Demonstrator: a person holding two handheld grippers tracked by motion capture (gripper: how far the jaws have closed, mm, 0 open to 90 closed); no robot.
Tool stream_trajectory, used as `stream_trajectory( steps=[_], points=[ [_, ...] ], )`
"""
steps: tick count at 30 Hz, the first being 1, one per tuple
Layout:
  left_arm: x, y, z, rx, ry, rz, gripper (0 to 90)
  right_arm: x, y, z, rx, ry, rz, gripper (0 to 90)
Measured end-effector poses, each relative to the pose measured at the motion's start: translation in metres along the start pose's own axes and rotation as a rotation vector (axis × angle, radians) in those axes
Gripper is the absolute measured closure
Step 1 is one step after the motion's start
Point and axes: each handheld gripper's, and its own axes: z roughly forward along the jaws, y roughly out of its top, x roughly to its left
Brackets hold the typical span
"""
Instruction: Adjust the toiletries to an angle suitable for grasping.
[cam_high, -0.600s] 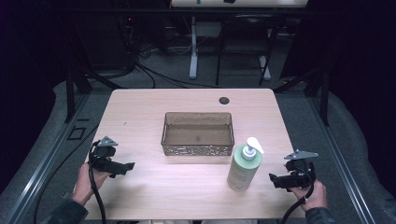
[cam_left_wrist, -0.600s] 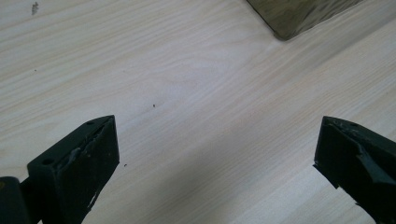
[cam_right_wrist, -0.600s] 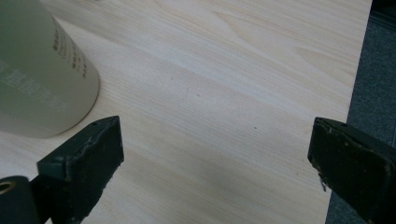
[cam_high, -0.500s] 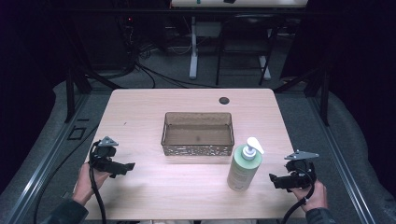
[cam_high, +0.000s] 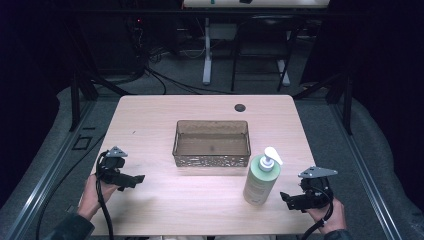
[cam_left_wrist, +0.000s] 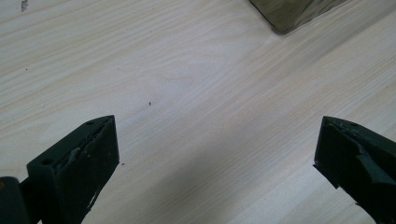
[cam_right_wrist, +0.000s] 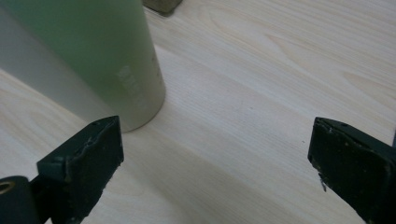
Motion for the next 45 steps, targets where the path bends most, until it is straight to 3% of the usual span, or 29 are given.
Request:
stream_trajectory(
  steps=[13,19,27,32,45],
  points=[
    [-0.002,0.0,0.003,0.014,0.003,0.012,0.0,0.025,0.003,-0.004,-0.039,0.084,-0.046,1.8],
    [-0.002,0.001,0.004,0.021,0.001,0.018,0.0,0.043,0.009,-0.007,-0.08,0.137,-0.099,0.5],
    [-0.003,0.002,0.005,0.027,-0.002,0.025,0.0,0.058,0.021,-0.009,-0.16,0.189,-0.076,0.0],
    [-0.003,0.002,0.005,0.03,-0.002,0.025,0.0,0.065,0.03,-0.009,-0.214,0.161,-0.063,0.0],
    [-0.004,0.003,0.007,0.036,-0.003,0.03,0.0,0.063,0.04,-0.007,-0.276,0.108,-0.024,0.2]
  ],
)
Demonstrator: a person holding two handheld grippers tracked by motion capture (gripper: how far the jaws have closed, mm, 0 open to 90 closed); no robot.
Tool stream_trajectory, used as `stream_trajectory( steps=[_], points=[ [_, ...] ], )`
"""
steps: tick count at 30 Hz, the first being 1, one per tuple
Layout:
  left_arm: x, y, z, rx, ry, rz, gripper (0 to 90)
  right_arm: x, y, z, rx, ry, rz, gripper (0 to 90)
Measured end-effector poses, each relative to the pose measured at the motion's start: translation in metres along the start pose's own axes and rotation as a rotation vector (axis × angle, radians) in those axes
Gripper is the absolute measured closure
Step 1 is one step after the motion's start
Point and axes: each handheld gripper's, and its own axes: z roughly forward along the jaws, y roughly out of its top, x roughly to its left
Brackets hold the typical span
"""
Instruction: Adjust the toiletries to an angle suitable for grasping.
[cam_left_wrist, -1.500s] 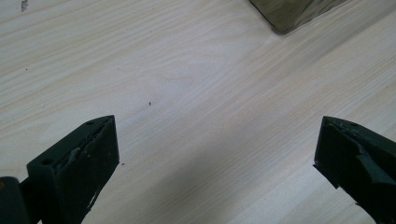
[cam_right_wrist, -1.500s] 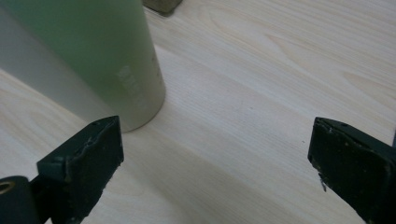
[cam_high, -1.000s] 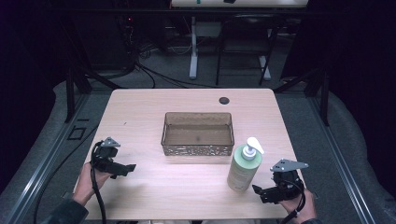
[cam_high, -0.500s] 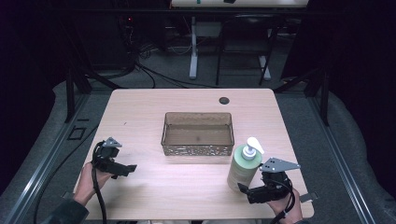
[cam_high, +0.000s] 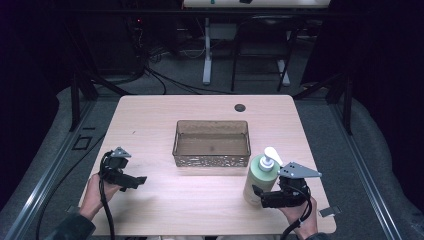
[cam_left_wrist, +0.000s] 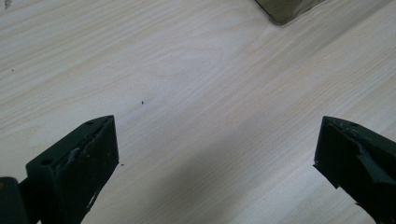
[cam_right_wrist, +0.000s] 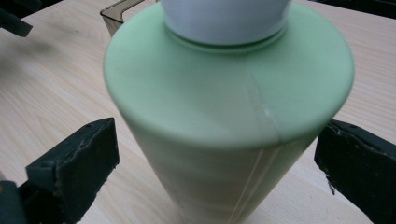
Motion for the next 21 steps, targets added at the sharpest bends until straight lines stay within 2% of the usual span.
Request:
stream_trajectory(
  steps=[3,6,13,21],
  points=[
    [-0.0002,0.0001,0.0002,0.003,-0.001,0.002,0.0,-0.0001,0.0021,-0.0004,-0.029,-0.017,0.008,5.7],
    [0.0001,-0.0002,0.0001,0.003,-0.001,0.001,0.0,0.0007,0.0035,-0.0007,-0.045,-0.013,0.009,11.1],
    [-0.0003,-0.0001,0.0004,0.006,0.003,0.008,0.0,0.0021,0.0046,0.001,-0.046,-0.021,-0.001,11.5],
    [-0.0008,0.0003,0.0017,0.019,-0.001,0.017,0.0,0.0003,0.0055,0.0042,-0.053,0.003,-0.022,11.7]
  ],
)
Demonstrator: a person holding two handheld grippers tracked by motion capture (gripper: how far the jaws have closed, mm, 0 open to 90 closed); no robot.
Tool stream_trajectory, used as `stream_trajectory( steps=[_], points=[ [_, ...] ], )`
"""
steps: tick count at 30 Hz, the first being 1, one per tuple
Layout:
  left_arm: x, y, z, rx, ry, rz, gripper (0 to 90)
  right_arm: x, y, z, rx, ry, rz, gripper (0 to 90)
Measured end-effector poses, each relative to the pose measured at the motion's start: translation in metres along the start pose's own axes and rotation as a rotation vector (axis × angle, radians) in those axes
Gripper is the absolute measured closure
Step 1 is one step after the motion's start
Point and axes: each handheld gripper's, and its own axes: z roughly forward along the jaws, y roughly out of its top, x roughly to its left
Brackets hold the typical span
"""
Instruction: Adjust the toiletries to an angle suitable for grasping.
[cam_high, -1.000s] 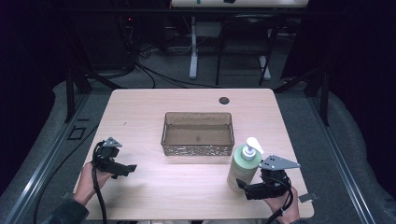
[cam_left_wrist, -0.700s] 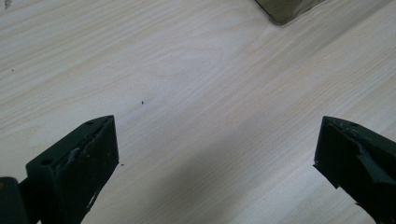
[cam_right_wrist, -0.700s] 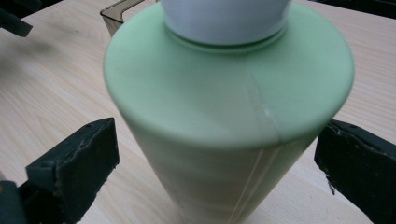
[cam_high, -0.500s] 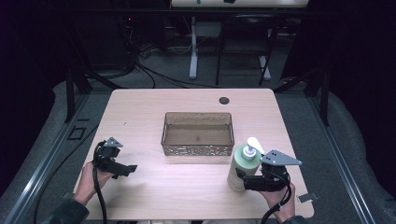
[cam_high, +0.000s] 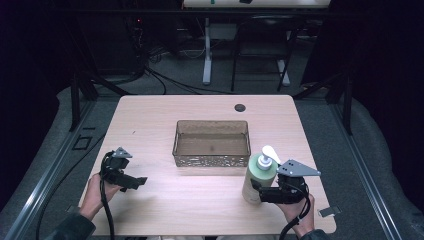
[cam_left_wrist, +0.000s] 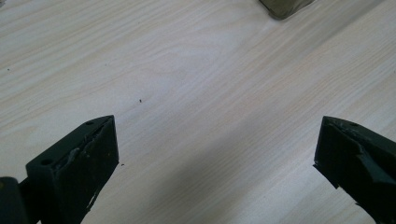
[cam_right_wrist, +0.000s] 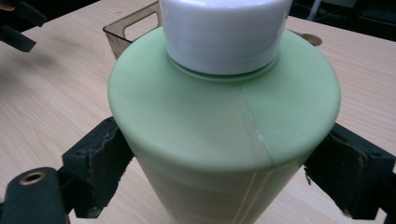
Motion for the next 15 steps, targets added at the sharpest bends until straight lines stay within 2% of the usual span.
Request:
stream_trajectory(
  steps=[15],
  points=[
    [0.0,0.0,0.002,0.019,-0.023,0.013,0.1,0.001,0.008,0.016,-0.006,0.078,-0.042,11.8]
  ],
)
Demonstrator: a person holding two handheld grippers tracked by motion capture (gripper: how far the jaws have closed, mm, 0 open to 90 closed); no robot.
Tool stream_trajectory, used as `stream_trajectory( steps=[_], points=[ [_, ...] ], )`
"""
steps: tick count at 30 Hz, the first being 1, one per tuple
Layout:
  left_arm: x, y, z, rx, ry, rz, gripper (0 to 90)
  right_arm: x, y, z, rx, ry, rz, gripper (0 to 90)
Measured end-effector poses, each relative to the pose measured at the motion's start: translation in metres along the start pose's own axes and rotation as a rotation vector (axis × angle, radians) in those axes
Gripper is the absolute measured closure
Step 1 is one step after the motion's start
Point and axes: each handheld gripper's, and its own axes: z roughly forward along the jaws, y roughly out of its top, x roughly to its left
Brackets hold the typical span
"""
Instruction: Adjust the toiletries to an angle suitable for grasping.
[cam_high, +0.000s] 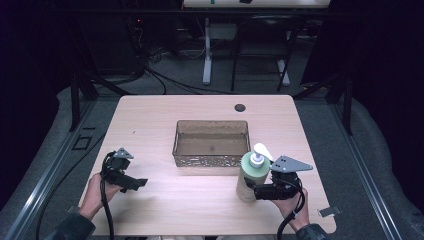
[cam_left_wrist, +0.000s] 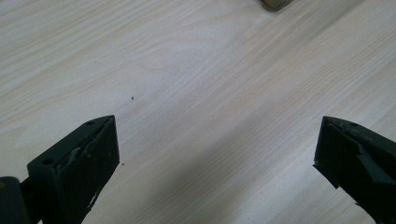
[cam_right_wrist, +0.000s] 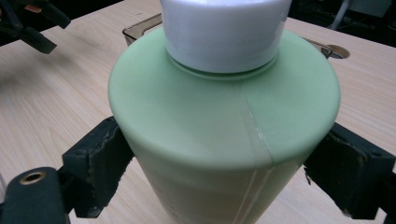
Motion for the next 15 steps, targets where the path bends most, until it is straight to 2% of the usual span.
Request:
stream_trajectory(
  steps=[7,15],
  points=[
    [0.001,0.0,-0.001,-0.008,-0.016,0.001,0.2,-0.002,0.006,0.01,0.003,0.047,-0.027,11.8],
    [0.002,0.0,-0.002,-0.013,-0.013,-0.011,0.1,0.0,0.012,0.022,0.0,0.079,-0.048,11.8]
  ],
)
